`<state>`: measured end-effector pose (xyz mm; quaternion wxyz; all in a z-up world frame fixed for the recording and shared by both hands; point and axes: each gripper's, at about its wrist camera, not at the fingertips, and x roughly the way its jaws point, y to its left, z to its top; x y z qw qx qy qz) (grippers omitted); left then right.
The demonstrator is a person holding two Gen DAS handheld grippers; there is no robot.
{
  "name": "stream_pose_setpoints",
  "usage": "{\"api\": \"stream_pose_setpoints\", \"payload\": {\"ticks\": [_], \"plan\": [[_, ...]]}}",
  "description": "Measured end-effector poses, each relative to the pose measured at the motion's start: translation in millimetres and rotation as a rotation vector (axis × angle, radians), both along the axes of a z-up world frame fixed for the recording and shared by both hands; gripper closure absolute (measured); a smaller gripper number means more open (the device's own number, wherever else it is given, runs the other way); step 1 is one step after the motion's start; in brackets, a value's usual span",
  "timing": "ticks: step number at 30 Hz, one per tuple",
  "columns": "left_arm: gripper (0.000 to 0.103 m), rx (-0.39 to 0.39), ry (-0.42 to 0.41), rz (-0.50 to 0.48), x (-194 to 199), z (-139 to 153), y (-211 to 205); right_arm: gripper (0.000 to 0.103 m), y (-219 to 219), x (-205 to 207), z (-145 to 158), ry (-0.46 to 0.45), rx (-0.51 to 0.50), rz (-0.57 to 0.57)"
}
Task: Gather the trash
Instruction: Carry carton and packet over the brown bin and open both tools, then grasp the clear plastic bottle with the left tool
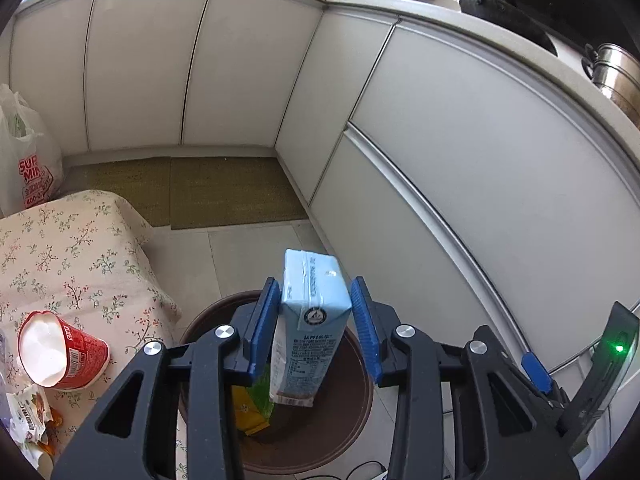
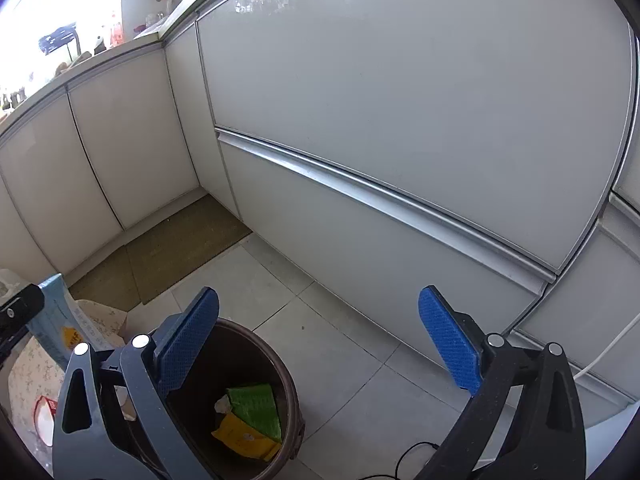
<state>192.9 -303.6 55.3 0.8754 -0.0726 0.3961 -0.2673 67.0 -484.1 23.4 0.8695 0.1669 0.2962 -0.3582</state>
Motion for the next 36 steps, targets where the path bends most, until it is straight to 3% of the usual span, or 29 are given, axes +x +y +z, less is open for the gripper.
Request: {"api": "stream_pose_setpoints", "payload": {"ticks": [2, 3, 13, 17, 21, 28, 36], "plan": [[0.045, 0.009, 0.018, 0.009, 3.1, -6.1, -2.7, 0.007, -2.4, 0.1, -1.9, 0.005, 0.012, -0.002], [0.043, 0.011, 0.022, 0.013, 3.6, -8.8, -3.0, 0.007, -2.8, -0.1, -2.7, 0.008, 0.013, -0.002], [0.03, 0.07, 0.014, 0.028, 2.0, -20.0, 1.7, 0.007, 7.5, 4.6, -2.1, 0.016, 0.007, 0.023], [0.008, 0.106, -0.002, 0.07, -1.1, -22.1, 8.3, 0.007, 9.5, 7.5, -2.5, 0.033, 0.009, 0.036], [0.007, 0.163, 0.02, 0.097, 2.8, -29.1, 12.9, 0.007, 12.1, 11.2, -3.9, 0.05, 0.014, 0.051], [0.007, 0.186, 0.013, 0.125, -0.3, -33.4, 33.3, 0.007, 22.5, 15.9, -3.9, 0.048, 0.039, 0.084], [0.007, 0.231, 0.057, 0.214, -5.9, -47.6, 93.9, 0.007, 59.6, 37.9, -7.0, 0.058, 0.091, 0.194]]}}
